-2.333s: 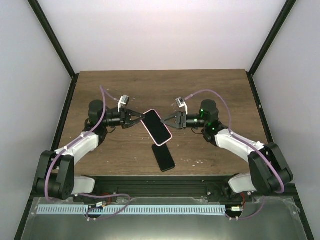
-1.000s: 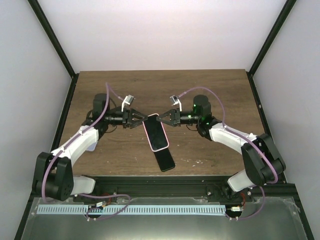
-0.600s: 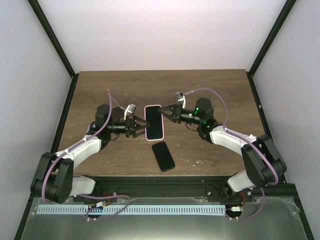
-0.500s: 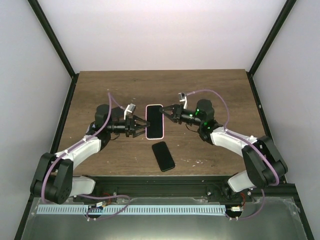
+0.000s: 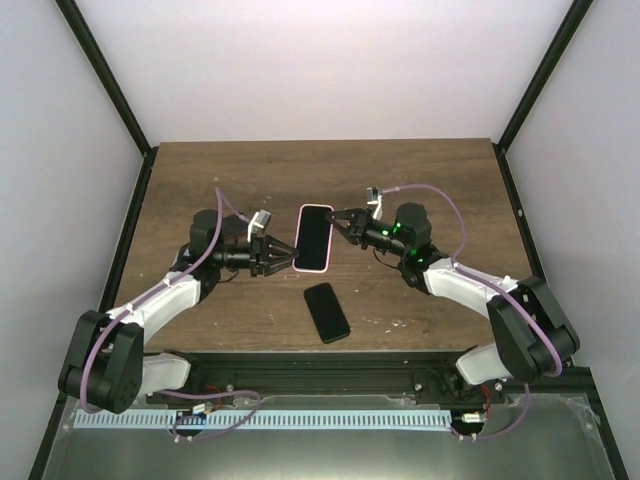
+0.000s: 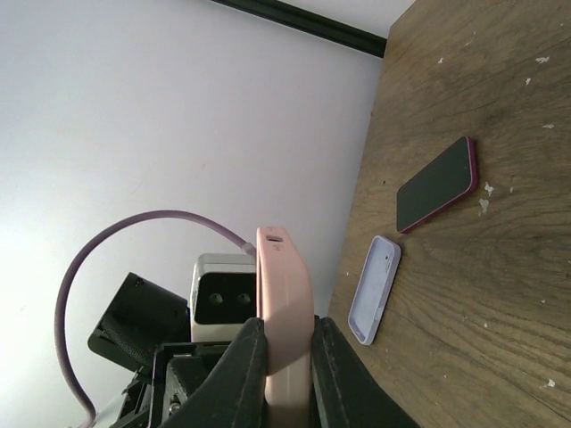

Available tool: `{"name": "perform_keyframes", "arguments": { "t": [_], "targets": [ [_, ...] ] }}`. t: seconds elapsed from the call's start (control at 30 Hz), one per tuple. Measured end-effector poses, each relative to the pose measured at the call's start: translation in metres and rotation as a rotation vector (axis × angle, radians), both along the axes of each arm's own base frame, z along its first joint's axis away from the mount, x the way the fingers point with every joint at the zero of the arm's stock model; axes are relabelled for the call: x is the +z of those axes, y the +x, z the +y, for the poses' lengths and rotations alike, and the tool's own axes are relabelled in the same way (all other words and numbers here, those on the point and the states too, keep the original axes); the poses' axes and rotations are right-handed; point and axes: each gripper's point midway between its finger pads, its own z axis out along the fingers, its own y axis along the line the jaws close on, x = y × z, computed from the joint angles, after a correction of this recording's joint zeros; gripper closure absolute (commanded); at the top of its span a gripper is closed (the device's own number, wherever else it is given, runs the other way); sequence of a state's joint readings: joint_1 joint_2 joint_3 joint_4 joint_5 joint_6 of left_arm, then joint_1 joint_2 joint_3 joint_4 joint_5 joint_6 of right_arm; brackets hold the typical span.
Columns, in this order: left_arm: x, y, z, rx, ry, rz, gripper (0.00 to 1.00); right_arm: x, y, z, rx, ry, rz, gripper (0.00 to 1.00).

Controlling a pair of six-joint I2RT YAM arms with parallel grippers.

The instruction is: Put the phone into the phone case

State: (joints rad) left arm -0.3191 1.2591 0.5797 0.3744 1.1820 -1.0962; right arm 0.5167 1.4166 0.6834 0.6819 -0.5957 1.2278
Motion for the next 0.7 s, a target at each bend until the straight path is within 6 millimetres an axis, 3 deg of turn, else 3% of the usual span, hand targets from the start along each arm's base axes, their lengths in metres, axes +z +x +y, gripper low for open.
{"name": "perform_keyframes", "arguments": {
  "t": [0.27,0.3,0.37,0.63,0.7],
  "targets": [
    [-0.0086,-0.0021,0.0008,-0.003,0.029,0.027,0.85,0.0,0.0024,-0.0014,-0.015,0.002,0.005,0.98],
    [-0.0077,-0.0017,0.0007,-0.006,0.032,0.012,0.94,-0.0011,0.0028,-0.0018,-0.018,0.003,0.016,0.98],
    [-0.0073,-0.0019,0.0006,-0.009,0.033,0.002,1.0,-0.0012,0.0032,-0.0021,-0.02,0.004,0.018,0.98],
    [-0.0066,0.0,0.0003,-0.013,0.064,-0.018,1.0,-0.0036,0.0047,-0.0034,-0.03,0.002,0.035,0.97],
    [-0.0068,0.0003,0.0005,-0.013,0.072,-0.021,0.94,-0.0036,0.0048,-0.0034,-0.03,0.002,0.035,0.97]
  ]
}}
